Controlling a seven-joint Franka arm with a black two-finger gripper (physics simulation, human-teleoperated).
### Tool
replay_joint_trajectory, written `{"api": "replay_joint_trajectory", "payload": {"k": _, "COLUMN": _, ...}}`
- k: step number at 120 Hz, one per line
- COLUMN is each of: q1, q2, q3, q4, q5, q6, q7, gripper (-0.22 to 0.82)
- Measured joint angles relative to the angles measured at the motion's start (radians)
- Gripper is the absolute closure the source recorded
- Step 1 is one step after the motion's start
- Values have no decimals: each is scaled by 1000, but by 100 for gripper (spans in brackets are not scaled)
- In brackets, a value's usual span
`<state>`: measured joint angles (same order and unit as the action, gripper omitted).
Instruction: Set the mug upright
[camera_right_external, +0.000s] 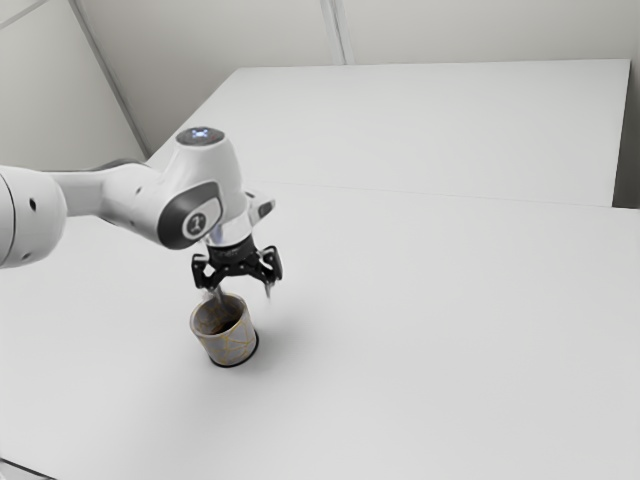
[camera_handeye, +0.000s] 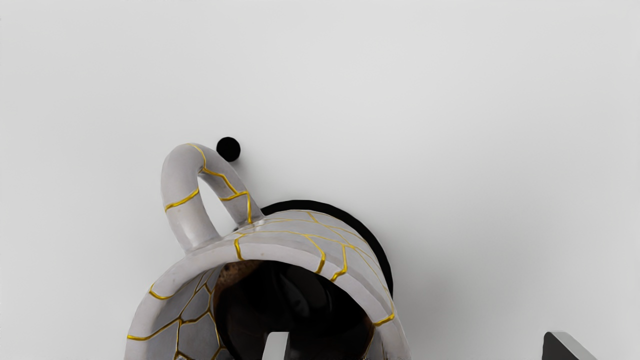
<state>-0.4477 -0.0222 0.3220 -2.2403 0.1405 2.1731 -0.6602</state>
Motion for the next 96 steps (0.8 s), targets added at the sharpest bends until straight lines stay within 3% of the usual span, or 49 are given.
{"api": "replay_joint_trajectory", "payload": {"k": 40, "q1": 1, "q2": -13, "q3": 32, "q4": 172, "q5": -11, "q6": -104, "q7": 105, "gripper": 1}}
{"api": "replay_joint_trajectory", "payload": {"k": 66, "q1": 183, "q2": -22, "q3": -56, "q4": 316, "q5": -11, "q6": -214, "q7": 236, "gripper": 0}}
{"api": "replay_joint_trajectory", "payload": {"k": 96, "q1": 180, "q2": -28, "q3": -58, "q4": 518, "q5": -14, "q6": -368, "q7": 386, "gripper": 0}}
